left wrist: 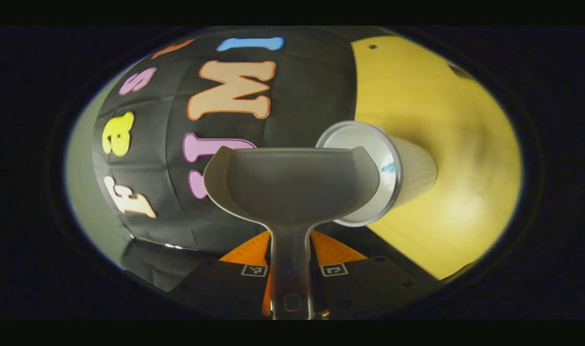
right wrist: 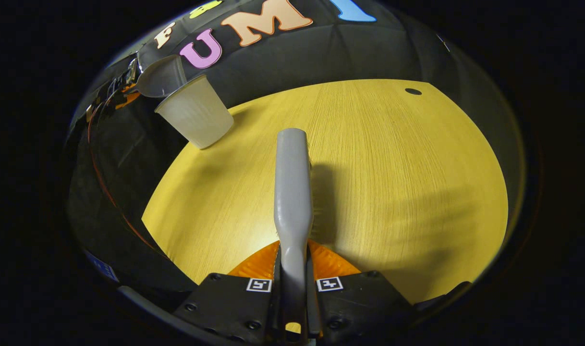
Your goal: Pick up the small broom and dustpan from the desktop, sweep the trash into the dustpan with the broom, and then empty the trash into the garbage bin.
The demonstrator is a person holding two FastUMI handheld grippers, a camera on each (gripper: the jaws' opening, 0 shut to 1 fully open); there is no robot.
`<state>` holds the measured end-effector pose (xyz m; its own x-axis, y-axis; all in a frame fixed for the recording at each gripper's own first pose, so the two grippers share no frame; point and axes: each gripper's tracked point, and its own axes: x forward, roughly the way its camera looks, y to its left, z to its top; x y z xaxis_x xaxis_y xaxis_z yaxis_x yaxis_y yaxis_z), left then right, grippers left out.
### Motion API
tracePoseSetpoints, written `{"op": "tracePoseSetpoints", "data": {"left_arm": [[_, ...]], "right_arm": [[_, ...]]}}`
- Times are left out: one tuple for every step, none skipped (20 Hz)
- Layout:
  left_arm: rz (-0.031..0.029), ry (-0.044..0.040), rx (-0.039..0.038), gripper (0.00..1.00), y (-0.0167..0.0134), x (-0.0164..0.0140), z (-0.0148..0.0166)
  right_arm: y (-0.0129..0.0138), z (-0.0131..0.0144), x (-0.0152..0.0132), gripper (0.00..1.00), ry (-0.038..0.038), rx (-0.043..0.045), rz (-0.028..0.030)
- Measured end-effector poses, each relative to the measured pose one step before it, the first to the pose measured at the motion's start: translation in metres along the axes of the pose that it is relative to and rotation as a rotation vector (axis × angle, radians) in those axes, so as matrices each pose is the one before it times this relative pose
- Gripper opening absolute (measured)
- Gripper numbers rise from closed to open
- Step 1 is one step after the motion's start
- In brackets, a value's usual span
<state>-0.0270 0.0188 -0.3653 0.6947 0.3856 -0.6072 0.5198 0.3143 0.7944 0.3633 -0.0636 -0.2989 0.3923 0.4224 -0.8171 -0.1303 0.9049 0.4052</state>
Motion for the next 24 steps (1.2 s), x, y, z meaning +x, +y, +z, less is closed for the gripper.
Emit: {"op": "tracePoseSetpoints", "data": {"left_arm": [[-0.01886,-0.02455,-0.10814,0.24,-0.00905,-0.00469,0.00520],[-0.02172,-0.02859,-0.10918,0.25,-0.01282,-0.00524,0.00458],[-0.02332,-0.02037,-0.10546,0.23,-0.01441,-0.00685,0.00421],[-0.02594,-0.01657,-0.09829,0.23,-0.01805,-0.00719,0.00201],[-0.02541,-0.02785,-0.09452,0.23,-0.01697,-0.00586,0.00504],[-0.02901,-0.01603,-0.07580,0.27,-0.02248,-0.00789,-0.00081],[-0.04272,-0.03632,-0.13711,0.26,-0.05282,-0.01735,-0.00279],[-0.01994,-0.00386,-0.04526,0.25,-0.01924,-0.00502,-0.00310],[-0.02284,-0.00462,-0.05793,0.24,-0.01858,-0.00437,-0.00411],[-0.03576,-0.00201,-0.05735,0.25,-0.02312,-0.00436,-0.00388],[-0.02929,-0.00471,-0.06095,0.25,-0.02102,-0.00300,-0.00703],[-0.02483,0.00857,-0.04673,0.27,-0.02105,-0.00083,-0.01146],[-0.01815,0.01754,-0.02870,0.26,-0.01609,0.00237,-0.01174],[-0.00498,0.01587,-0.03266,0.25,-0.01044,0.00034,-0.01171],[-0.00683,0.03079,-0.01975,0.25,-0.01049,0.00324,-0.01640],[-0.00736,0.02810,-0.01165,0.26,-0.00768,0.00378,-0.01849],[-0.00334,0.03102,-0.01328,0.26,-0.00450,0.00550,-0.01432],[-0.00066,0.02978,-0.00396,0.25,-0.00507,0.00677,-0.01438],[0.00049,0.02524,-0.00038,0.26,-0.00140,0.00612,-0.01347],[0.00733,0.03095,-0.00671,0.25,0.00054,0.00864,-0.01403],[0.00018,0.03555,-0.00015,0.26,0.00125,0.00762,-0.01296],[0.00602,0.02482,-0.01116,0.26,0.00130,0.00645,-0.01188],[0.00868,0.02191,-0.00814,0.26,0.00003,0.00579,-0.00965],[0.00153,0.01965,0.00086,0.26,-0.00212,0.00466,-0.00696]], "right_arm": [[0.00176,-0.00036,0.00168,0.18,-0.01145,0.00562,0.00336],[0.00074,0.00093,0.00242,0.18,-0.01275,0.00489,0.00247],[0.00022,-0.00115,0.00319,0.18,-0.01273,0.00493,0.00098],[0.00066,0.00033,0.00206,0.19,-0.01556,0.00555,0.00027],[-0.00004,-0.00039,0.00460,0.19,-0.01955,0.00439,-0.00152],[-0.00028,0.00015,0.00352,0.18,-0.01534,-0.00050,-0.00373],[-0.00230,0.00330,0.00119,0.18,-0.02904,-0.00283,-0.01084],[-0.00437,0.00013,0.00054,0.18,-0.00287,-0.01853,-0.02010],[-0.00513,-0.00088,-0.00005,0.18,0.00705,-0.02544,-0.02488],[-0.00304,0.00060,-0.00376,0.18,0.00941,-0.01476,-0.01747],[-0.00149,0.00062,-0.00214,0.18,0.00474,-0.00605,-0.01212],[-0.00137,0.00106,-0.00190,0.19,0.00190,-0.00618,-0.01087],[-0.00410,-0.00125,0.00082,0.19,0.00613,-0.01374,-0.02013],[-0.00322,-0.00106,0.00003,0.19,0.00907,-0.01210,-0.02066],[-0.00218,-0.00156,-0.00081,0.19,0.01617,-0.00468,-0.01723],[-0.00066,-0.00052,-0.00332,0.19,0.01572,-0.00180,-0.01769],[-0.00096,-0.00066,-0.00323,0.19,0.01720,-0.00168,-0.01749],[-0.00194,0.00112,-0.00649,0.19,0.02003,-0.00177,-0.02005],[-0.00171,0.00082,-0.00555,0.19,0.01922,-0.00338,-0.01955],[-0.00119,-0.00028,-0.00366,0.19,0.02277,-0.00301,-0.02625],[-0.00121,-0.00118,-0.00470,0.19,0.02753,0.00063,-0.02995],[0.00151,0.00048,-0.00331,0.18,0.02314,0.00456,-0.02436],[0.00139,0.00114,-0.00498,0.19,0.01667,0.00714,-0.01856],[0.00122,0.00081,-0.00028,0.19,0.01702,0.00610,-0.01301]]}}
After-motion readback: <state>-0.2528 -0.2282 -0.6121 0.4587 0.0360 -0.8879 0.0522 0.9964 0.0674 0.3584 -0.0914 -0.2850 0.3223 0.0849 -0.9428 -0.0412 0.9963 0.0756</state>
